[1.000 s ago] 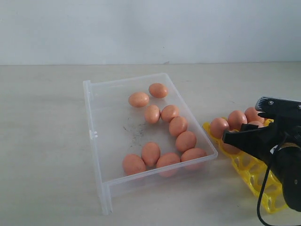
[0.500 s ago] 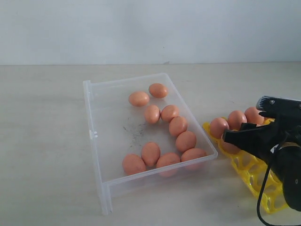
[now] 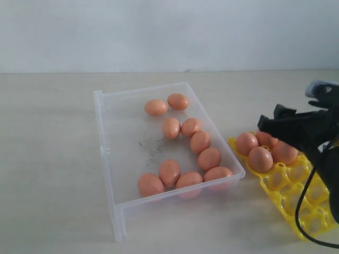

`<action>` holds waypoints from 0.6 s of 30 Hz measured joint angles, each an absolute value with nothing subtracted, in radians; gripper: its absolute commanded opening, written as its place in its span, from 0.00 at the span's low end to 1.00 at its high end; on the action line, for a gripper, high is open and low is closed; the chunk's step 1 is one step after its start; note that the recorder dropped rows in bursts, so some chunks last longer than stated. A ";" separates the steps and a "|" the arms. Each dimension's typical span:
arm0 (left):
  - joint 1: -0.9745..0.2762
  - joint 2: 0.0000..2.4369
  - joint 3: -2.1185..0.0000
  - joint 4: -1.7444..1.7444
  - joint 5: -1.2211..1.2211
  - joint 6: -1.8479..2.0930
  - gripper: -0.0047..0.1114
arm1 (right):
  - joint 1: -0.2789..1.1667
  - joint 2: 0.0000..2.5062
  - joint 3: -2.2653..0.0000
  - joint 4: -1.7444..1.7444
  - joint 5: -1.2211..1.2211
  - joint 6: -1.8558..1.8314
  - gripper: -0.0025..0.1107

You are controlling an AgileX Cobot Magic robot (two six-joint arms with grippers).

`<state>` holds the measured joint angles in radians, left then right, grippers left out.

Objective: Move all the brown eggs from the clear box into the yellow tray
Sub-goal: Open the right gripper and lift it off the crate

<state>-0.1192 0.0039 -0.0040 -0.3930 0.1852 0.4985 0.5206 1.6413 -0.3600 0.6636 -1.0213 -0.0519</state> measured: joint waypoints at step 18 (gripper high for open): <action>-0.119 0.004 -0.004 -0.393 0.185 0.498 0.71 | 0.521 1.337 -0.687 0.080 0.025 0.014 0.58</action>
